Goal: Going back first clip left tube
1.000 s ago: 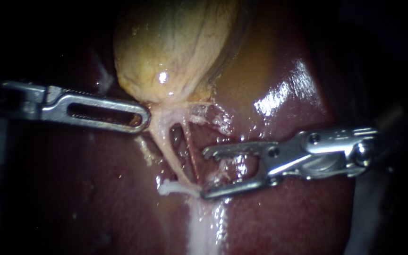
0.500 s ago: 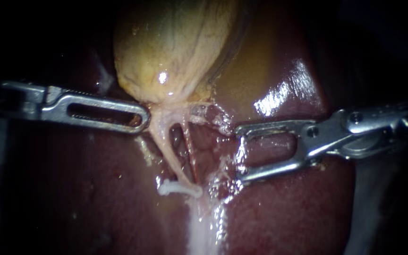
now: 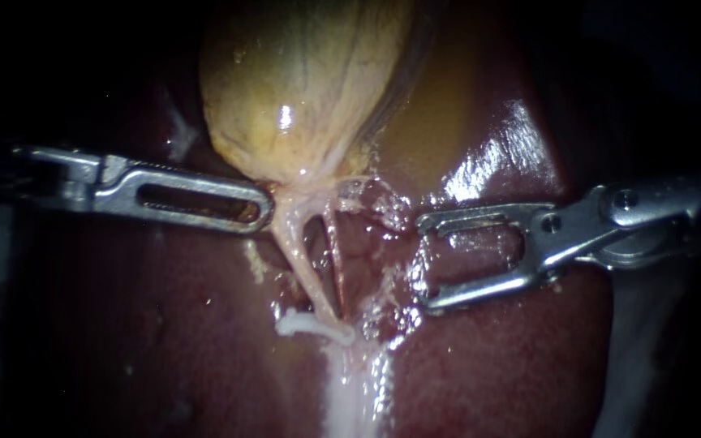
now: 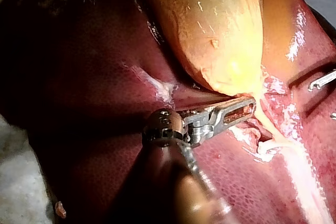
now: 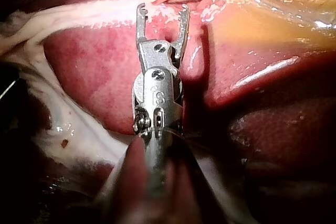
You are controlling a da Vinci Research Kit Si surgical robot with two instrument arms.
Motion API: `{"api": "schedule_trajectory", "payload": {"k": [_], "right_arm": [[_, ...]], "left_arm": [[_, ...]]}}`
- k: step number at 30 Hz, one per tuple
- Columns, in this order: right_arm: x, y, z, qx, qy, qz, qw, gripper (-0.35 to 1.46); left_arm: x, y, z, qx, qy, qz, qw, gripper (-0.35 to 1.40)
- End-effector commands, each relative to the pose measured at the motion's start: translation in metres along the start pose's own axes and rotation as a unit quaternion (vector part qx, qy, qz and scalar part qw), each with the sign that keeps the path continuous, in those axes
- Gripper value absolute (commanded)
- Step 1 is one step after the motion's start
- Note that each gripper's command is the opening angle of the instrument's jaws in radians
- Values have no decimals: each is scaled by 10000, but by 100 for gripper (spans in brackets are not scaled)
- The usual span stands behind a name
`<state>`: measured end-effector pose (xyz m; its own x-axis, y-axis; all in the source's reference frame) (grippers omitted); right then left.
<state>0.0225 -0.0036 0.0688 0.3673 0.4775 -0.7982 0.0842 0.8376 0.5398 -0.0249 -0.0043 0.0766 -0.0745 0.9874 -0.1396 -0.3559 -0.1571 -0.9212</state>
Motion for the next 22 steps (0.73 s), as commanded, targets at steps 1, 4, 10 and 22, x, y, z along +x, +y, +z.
{"api": "schedule_trajectory", "payload": {"k": [1,4,10,22], "right_arm": [[0,0,-1,1,0,2,10000,49],[1,0,-2,2,0,5,10000,49],[0,2,-3,1,0,6,10000,49],[0,2,-4,2,0,6,10000,49]], "left_arm": [[-1,-1,4,10,-32,6,10000,-35],[-4,-5,17,-5,-73,51,10000,-35],[-6,-6,27,-5,-120,62,9999,-35],[-5,-6,27,-7,-122,61,9999,-35]]}}
